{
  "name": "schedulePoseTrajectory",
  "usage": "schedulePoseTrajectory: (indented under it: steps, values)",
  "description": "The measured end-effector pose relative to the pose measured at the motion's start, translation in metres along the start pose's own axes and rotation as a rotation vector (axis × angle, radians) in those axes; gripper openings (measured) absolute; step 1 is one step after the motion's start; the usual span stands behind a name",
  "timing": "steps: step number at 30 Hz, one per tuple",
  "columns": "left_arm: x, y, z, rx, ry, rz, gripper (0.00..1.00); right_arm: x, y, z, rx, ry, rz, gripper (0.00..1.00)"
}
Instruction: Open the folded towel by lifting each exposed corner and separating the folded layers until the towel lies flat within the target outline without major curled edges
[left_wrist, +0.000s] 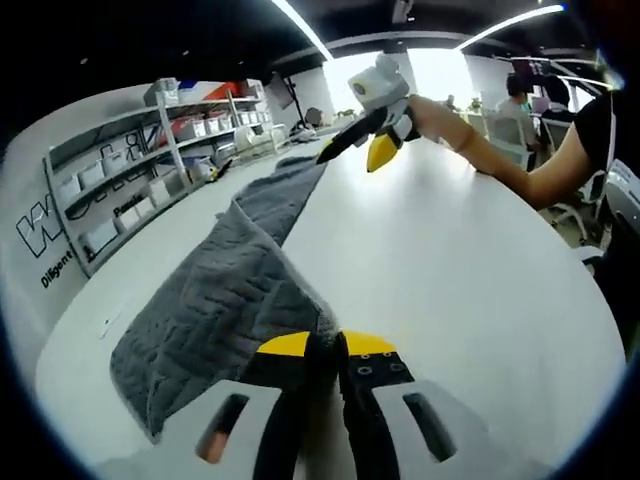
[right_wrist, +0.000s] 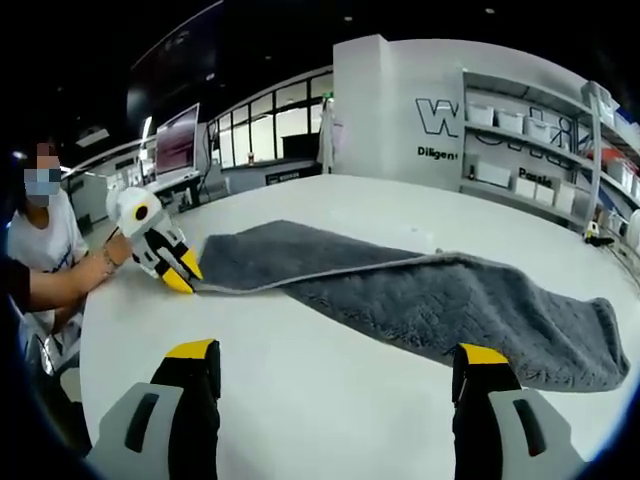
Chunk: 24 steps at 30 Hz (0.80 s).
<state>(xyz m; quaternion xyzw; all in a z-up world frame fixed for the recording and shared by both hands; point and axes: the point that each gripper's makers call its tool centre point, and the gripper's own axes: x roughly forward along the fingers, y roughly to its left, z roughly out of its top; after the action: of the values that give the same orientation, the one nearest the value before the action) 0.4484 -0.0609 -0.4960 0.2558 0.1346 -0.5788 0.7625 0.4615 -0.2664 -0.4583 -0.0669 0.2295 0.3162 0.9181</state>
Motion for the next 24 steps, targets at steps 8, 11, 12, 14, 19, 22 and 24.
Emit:
schedulePoseTrajectory:
  steps: [8, 11, 12, 14, 19, 22, 24]
  values:
    - [-0.015, -0.001, 0.010, -0.011, -0.035, 0.002, 0.05, 0.000, 0.000, -0.001, 0.004, 0.000, 0.001, 0.99]
    - [-0.021, -0.003, 0.009, 0.004, -0.022, -0.001, 0.05, -0.001, 0.000, -0.001, 0.007, -0.002, 0.003, 0.99]
    - [-0.023, -0.004, 0.009, 0.010, -0.018, -0.001, 0.05, -0.001, 0.000, 0.000, 0.006, -0.003, 0.002, 0.99]
    - [-0.028, -0.006, 0.009, 0.015, -0.013, -0.005, 0.05, -0.002, 0.000, 0.001, 0.003, -0.009, 0.001, 0.99]
    - [-0.039, -0.006, 0.012, 0.053, -0.005, 0.008, 0.05, -0.003, -0.001, 0.002, 0.003, -0.014, -0.001, 0.99]
    - [-0.048, -0.004, 0.018, 0.048, -0.032, 0.026, 0.05, -0.003, -0.001, 0.002, 0.005, -0.017, 0.002, 0.99]
    - [-0.056, -0.002, 0.021, 0.042, -0.050, 0.037, 0.05, -0.004, -0.002, 0.002, 0.004, -0.018, -0.001, 0.99]
